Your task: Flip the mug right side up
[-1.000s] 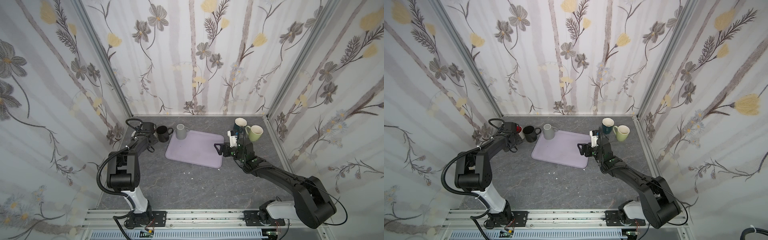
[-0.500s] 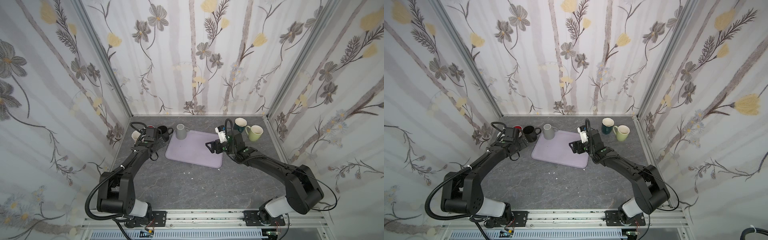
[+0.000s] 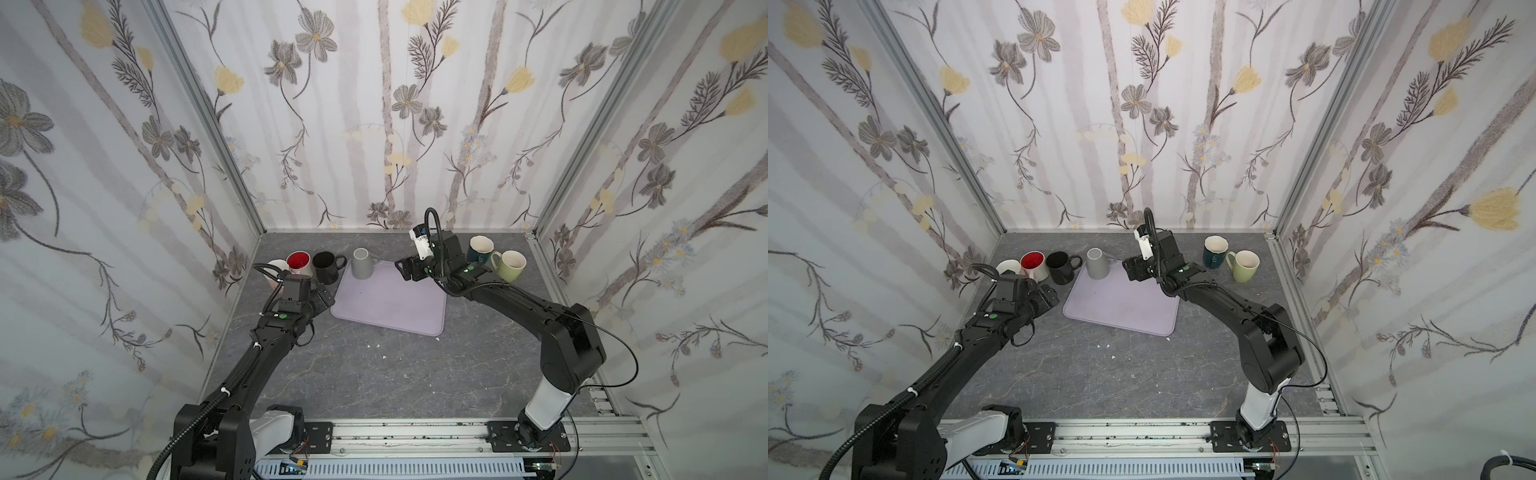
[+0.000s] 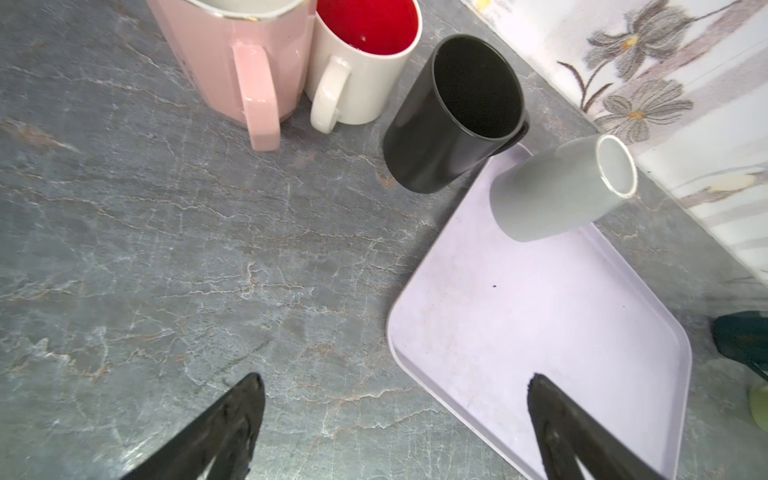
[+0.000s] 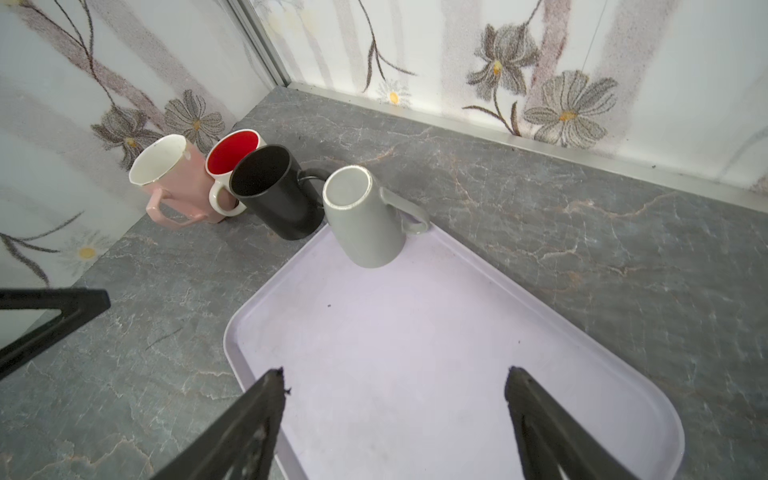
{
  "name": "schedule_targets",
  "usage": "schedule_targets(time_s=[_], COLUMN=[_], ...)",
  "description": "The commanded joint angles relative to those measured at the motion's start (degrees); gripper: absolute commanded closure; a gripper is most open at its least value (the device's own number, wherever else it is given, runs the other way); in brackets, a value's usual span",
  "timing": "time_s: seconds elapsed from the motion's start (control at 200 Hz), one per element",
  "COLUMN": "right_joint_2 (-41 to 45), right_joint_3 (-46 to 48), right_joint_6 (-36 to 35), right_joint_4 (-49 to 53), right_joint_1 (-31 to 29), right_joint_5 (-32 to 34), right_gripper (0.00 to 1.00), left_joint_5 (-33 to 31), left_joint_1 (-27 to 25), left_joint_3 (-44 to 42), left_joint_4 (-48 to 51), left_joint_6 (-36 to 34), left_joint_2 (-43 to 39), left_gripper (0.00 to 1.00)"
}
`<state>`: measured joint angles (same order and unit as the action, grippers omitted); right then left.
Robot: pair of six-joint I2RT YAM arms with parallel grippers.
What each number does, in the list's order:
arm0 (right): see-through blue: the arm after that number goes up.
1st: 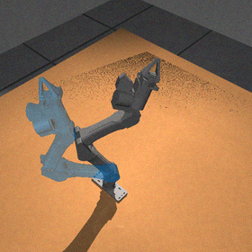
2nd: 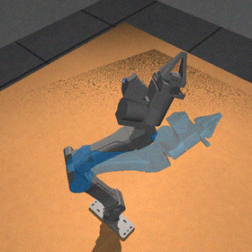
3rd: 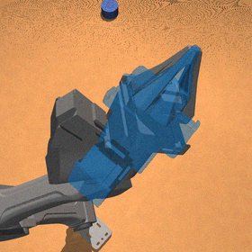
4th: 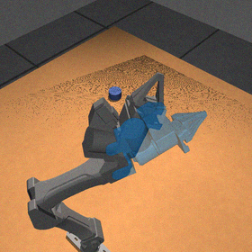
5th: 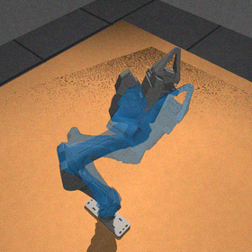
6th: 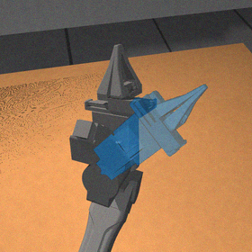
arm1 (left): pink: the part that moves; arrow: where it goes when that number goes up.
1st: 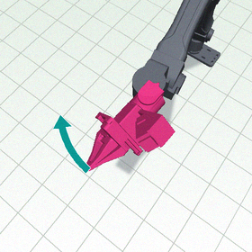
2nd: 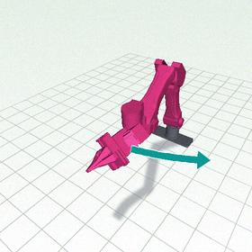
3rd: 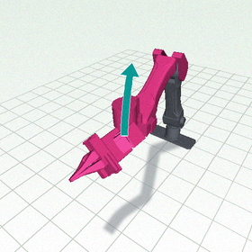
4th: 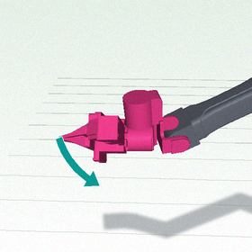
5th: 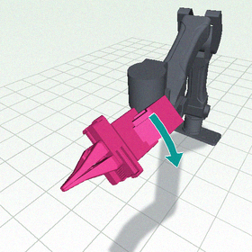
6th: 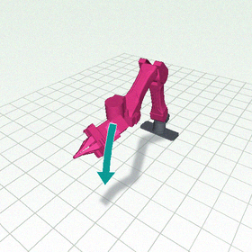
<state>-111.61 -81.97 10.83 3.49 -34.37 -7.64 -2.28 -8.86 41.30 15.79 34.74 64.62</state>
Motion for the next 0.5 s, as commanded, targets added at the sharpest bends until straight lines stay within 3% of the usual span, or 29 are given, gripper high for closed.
schedule_targets(time_s=[0.0,0.235,0.495], right_joint_2=[-4.9,-16.9,-24.4], right_joint_3=[-7.7,-24.1,-31.0], right_joint_6=[-0.7,-8.8,-12.2], right_joint_4=[1.5,4.3,4.6], right_joint_1=[-0.3,-1.6,-1.7], right_joint_5=[-2.8,-5.0,-7.0], right_gripper=[0.17,0.17,0.17], left_joint_5=[3.9,7.7,9.0], left_joint_1=[0.0,0.0,0.0], left_joint_3=[-2.3,-4.8,-5.0], left_joint_4=[-5.7,-10.7,-12.2], left_joint_6=[1.6,2.7,4.1], left_joint_2=[-1.6,-3.1,-4.9], left_gripper=[0.0,0.0,0.0])
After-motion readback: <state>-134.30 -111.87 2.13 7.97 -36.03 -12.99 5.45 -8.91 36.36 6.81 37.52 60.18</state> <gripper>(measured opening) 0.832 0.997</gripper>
